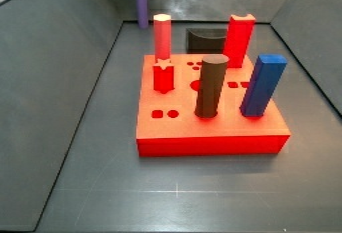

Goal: Pick up the round object. Move up. Move to above the board. Insert the round object.
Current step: Pick up the round object.

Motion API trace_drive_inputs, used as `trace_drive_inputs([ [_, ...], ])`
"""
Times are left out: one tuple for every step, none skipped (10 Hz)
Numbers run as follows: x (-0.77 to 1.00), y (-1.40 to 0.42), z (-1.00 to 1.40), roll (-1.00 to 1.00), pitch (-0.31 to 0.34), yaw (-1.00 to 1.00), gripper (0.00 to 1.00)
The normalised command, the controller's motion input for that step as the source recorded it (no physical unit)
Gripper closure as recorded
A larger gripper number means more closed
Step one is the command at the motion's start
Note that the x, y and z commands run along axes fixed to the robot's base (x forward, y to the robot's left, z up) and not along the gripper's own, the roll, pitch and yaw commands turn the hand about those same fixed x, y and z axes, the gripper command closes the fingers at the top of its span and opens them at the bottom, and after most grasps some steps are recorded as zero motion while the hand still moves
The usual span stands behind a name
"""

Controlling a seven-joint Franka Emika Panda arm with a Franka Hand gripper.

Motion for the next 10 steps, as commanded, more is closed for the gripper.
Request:
trace_drive_inputs([
  [-0.11, 0.0, 0.0, -0.02, -0.061, -0.05, 0.0],
  [0.0, 0.0, 0.0, 0.0, -0.007, 0.0, 0.0],
  [0.0, 0.0, 0.0, 0.0, 0.0, 0.0, 0.0],
  [0.0, 0.0, 0.0, 0.0, 0.0, 0.0, 1.0],
  [0.0, 0.0, 0.0, 0.0, 0.0, 0.0, 1.0],
  [0.0, 0.0, 0.0, 0.0, 0.0, 0.0, 1.0],
  [0.0, 0.0, 0.0, 0.0, 0.0, 0.0, 1.0],
  [0.0, 0.0, 0.0, 0.0, 0.0, 0.0, 1.0],
  [0.0, 0.0, 0.0, 0.0, 0.0, 0.0, 1.0],
  [0.0, 0.0, 0.0, 0.0, 0.0, 0.0, 1.0],
])
